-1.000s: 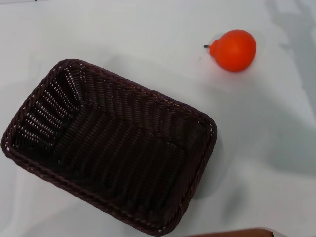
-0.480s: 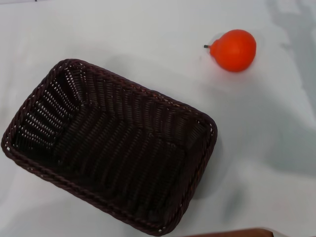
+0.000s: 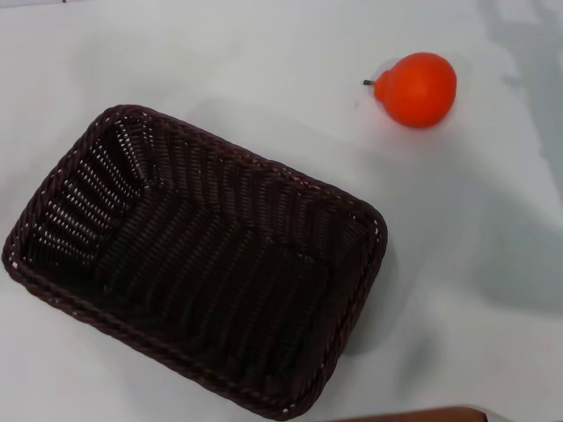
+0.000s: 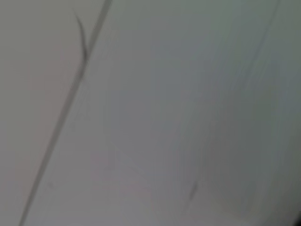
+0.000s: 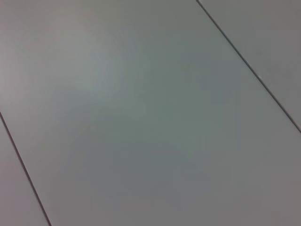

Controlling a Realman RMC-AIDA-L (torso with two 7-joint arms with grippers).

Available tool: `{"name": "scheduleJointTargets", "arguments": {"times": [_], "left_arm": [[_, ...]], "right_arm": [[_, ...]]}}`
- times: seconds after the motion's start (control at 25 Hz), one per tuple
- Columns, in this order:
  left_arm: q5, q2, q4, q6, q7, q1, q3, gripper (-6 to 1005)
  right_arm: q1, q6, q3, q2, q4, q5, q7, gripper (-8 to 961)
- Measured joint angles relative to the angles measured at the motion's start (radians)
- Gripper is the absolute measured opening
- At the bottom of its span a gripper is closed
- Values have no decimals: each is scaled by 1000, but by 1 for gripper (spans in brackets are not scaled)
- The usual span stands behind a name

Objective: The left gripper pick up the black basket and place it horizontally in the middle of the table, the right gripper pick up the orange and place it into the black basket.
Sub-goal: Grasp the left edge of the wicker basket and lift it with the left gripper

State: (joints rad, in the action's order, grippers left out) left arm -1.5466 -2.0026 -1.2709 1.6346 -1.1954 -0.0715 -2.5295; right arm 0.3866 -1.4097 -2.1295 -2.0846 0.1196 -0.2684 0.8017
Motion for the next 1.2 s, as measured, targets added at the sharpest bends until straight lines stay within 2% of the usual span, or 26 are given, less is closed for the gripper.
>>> {"name": "scheduleJointTargets", "arguments": {"times": [0.16,0.28,0.4,0.48,0.68,0.88,0.96,1.2], "left_arm": [[-158,25,-197,76,232,-58,3,885],[-310,24,-295,152,362,-121,8,882],[-465,-3,-372,212,441,-182,25,877],[-575,-34,-417,241,469,-221,52,873],[-767,-96,-454,242,477,-273,124,865],[-937,-155,-472,203,489,-290,260,857],[-975,-161,-472,176,504,-286,326,855],[-1060,-161,-472,65,570,-255,533,850]], "right_arm": [[0,0,0,0,0,0,12,774],[0,0,0,0,0,0,17,774],[0,0,0,0,0,-1,25,774],[0,0,1,-1,0,-1,28,774],[2,0,6,-2,-4,-4,42,774],[0,-3,4,-4,-2,-2,67,774],[-1,-6,3,-4,-3,-2,69,774],[-8,-8,0,-3,-2,0,76,774]]}}
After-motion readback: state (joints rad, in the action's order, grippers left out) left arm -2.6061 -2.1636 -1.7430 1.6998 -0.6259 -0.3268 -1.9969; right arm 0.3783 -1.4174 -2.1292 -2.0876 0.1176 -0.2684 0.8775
